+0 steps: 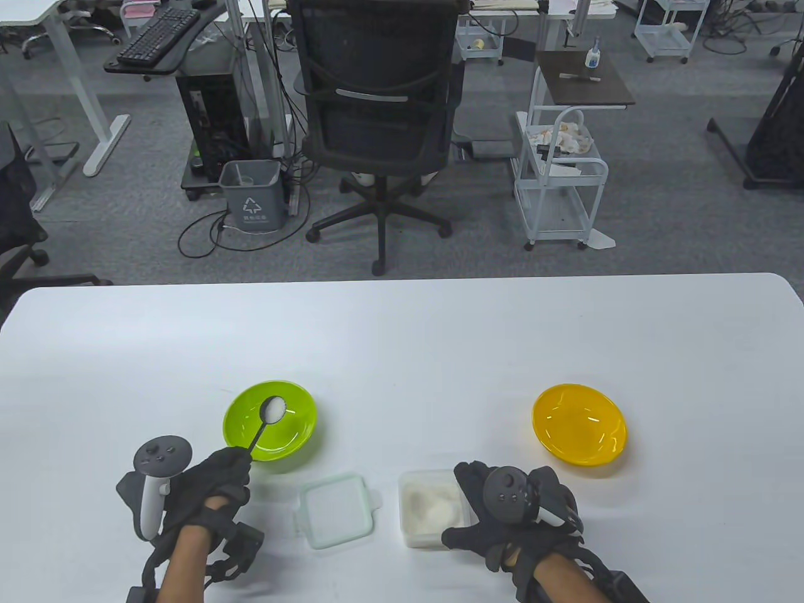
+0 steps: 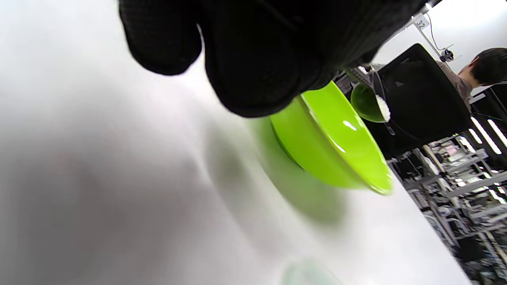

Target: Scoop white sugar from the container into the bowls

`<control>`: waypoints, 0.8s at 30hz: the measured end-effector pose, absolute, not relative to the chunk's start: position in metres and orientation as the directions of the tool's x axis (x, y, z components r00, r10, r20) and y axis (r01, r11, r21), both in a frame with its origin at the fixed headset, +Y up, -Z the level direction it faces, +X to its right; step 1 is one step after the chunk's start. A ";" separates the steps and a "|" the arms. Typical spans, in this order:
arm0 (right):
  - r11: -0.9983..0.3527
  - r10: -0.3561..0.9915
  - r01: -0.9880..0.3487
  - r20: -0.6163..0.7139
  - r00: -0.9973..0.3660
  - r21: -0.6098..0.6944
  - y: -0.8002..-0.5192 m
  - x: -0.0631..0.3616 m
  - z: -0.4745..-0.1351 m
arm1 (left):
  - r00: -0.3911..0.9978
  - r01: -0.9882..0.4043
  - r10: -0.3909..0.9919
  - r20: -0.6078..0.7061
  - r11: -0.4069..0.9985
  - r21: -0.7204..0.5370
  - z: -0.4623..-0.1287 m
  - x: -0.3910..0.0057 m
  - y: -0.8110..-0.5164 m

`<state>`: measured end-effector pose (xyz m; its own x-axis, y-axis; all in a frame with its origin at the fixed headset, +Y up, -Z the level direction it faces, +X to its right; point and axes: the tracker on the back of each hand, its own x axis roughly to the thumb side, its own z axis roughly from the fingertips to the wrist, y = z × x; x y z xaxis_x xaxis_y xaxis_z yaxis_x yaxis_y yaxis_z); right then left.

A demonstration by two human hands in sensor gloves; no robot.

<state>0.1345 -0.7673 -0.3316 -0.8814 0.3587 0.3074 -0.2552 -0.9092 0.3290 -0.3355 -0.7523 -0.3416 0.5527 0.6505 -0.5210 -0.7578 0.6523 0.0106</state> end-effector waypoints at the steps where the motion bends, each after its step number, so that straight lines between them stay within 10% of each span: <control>1: -0.909 0.359 -0.256 0.307 -0.881 0.329 -0.767 0.135 -0.332 | 0.572 -0.735 0.634 -0.521 0.678 0.019 -0.342 -0.336 -0.752; 16: -0.913 0.351 -0.249 0.312 -0.883 0.323 -0.767 0.134 -0.331 | 0.892 0.106 -0.054 -0.449 0.990 0.092 -0.340 -0.279 -0.729; 24: -0.913 0.353 -0.251 0.311 -0.883 0.323 -0.768 0.134 -0.331 | 0.898 0.190 -0.130 -0.420 0.976 0.104 -0.340 -0.267 -0.729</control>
